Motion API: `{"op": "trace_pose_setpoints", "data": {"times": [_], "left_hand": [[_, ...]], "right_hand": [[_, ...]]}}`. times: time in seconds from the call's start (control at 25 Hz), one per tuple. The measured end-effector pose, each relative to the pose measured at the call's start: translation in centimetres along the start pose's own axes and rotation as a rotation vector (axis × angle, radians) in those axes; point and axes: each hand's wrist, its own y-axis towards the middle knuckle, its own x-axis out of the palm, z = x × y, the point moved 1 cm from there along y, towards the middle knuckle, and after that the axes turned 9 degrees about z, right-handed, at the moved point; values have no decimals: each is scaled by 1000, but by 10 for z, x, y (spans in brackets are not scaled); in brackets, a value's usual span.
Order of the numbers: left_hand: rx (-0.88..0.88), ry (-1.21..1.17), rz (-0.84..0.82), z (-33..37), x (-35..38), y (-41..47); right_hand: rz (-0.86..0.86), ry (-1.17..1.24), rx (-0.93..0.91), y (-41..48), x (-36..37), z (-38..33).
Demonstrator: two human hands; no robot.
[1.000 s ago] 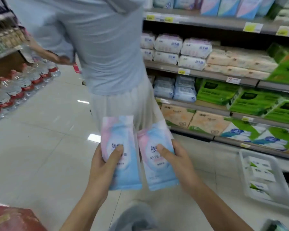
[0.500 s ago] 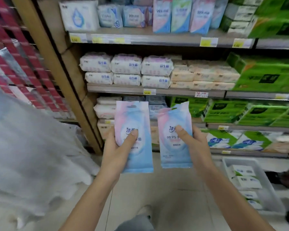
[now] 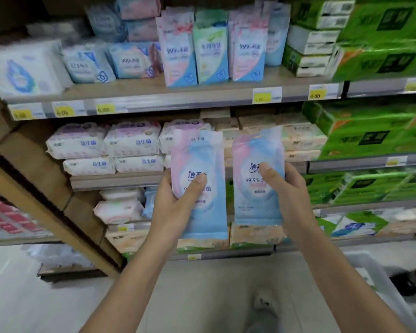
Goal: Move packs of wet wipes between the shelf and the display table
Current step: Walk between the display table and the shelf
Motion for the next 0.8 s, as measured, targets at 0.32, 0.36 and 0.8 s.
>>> {"op": "trace_pose_setpoints", "data": {"times": [0.32, 0.36, 0.8], "left_hand": [[59, -68, 43, 3, 150, 90], [67, -81, 50, 6, 164, 99], [203, -210, 64, 52, 208, 192]], "right_hand": [[-92, 2, -106, 177, -35, -50], [-111, -1, -119, 193, -36, -56], [-49, 74, -573, 293, 25, -120]]}}
